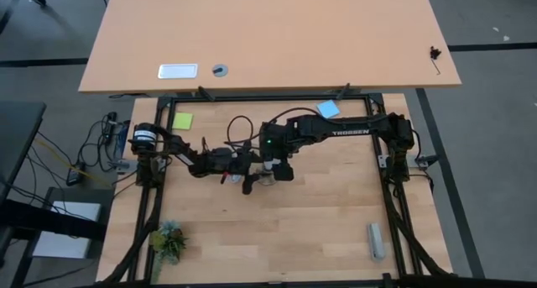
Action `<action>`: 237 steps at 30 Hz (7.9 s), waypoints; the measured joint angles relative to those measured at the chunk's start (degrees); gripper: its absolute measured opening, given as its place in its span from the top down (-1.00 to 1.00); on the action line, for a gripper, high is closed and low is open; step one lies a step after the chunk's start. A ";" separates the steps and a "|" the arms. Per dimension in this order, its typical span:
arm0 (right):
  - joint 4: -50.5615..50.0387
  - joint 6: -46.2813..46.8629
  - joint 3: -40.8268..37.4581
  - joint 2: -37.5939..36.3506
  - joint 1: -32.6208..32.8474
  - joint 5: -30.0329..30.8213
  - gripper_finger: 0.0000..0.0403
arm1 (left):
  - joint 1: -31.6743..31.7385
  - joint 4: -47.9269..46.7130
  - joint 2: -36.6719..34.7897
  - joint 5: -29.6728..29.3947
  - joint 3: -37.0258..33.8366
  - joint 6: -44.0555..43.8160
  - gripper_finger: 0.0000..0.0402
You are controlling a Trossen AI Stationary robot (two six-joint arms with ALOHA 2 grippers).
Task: Screw lightbulb
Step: Insert the light bulb into the lamp
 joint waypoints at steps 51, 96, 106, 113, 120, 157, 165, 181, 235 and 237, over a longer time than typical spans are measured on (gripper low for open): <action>3.99 0.00 -0.16 -0.07 0.00 -0.65 -0.49 | 0.02 -30.85 -10.76 -3.56 0.45 0.39 0.04; 0.03 0.00 -2.42 -0.46 -0.92 -1.21 -0.54 | 0.02 -27.01 -4.60 -3.06 5.95 2.74 0.43; 0.99 -1.08 -2.72 -0.24 -0.72 2.19 -0.62 | 0.02 -27.01 -4.60 -3.23 5.95 2.61 0.43; 1.13 -1.08 -2.70 -0.24 -0.63 2.19 -0.63 | 0.02 -27.03 -4.60 -3.21 5.93 2.41 0.43; 1.13 -1.36 -2.60 -0.39 -0.63 2.19 -0.65 | 0.02 -27.07 -4.62 -3.21 5.93 2.32 0.43; -7.75 -18.73 3.75 -0.15 1.20 3.85 -0.26 | 0.04 -27.05 -4.62 -3.26 5.91 2.05 0.43; -11.64 -7.21 7.01 -0.02 1.16 9.32 -0.36 | 0.02 -27.06 -4.62 -3.26 5.91 1.32 0.43; -11.19 -8.75 8.08 -0.02 0.69 2.08 -0.62 | 0.04 -27.05 -4.62 -3.32 5.91 1.25 0.43; -12.21 -14.05 8.01 4.11 2.05 6.45 -0.40 | -0.13 -26.45 0.38 -5.41 9.04 -3.36 0.99; -12.48 -14.06 8.01 4.07 2.05 6.45 -0.40 | -0.13 -25.92 1.49 -5.50 9.48 -3.78 0.99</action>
